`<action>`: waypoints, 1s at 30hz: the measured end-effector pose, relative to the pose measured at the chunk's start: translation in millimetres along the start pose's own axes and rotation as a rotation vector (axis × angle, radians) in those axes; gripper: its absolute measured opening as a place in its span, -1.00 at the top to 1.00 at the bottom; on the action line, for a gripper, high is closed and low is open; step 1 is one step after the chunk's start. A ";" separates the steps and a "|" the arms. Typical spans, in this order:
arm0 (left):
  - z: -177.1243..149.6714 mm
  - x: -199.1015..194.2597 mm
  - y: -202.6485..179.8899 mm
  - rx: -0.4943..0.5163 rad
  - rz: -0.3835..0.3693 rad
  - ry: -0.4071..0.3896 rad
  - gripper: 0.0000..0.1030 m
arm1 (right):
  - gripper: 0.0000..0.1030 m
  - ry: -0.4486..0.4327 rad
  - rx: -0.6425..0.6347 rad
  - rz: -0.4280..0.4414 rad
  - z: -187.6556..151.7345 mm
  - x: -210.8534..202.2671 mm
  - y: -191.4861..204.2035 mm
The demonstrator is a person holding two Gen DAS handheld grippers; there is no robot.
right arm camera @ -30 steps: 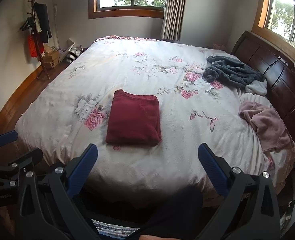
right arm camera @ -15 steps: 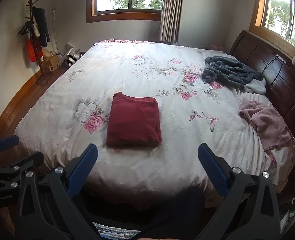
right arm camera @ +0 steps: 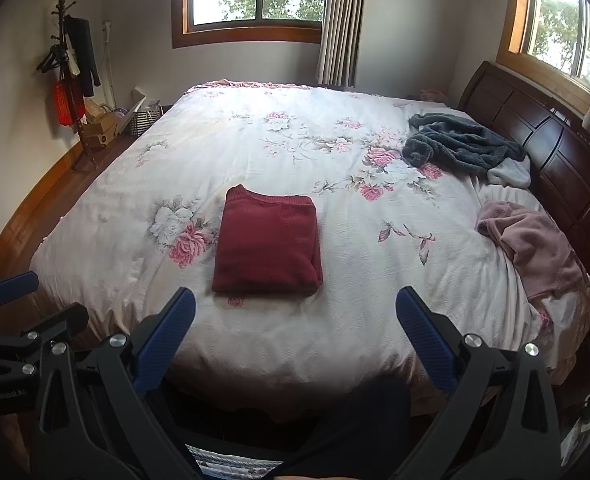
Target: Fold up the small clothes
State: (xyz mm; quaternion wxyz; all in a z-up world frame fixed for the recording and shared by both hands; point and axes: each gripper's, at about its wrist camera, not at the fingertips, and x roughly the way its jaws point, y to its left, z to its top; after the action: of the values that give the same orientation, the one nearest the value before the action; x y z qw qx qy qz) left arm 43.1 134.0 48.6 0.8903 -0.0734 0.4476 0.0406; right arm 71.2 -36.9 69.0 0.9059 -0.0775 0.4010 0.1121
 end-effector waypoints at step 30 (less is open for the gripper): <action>-5.9 -0.2 -5.6 -0.011 0.010 0.006 -0.82 | -0.94 0.003 0.003 -0.007 0.0 -1.8 5.5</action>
State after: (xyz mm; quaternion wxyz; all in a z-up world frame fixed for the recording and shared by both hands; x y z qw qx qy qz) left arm 39.0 127.5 45.9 0.8884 -0.0759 0.4504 0.0474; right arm 68.6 -31.9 70.1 0.9059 -0.0777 0.4020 0.1081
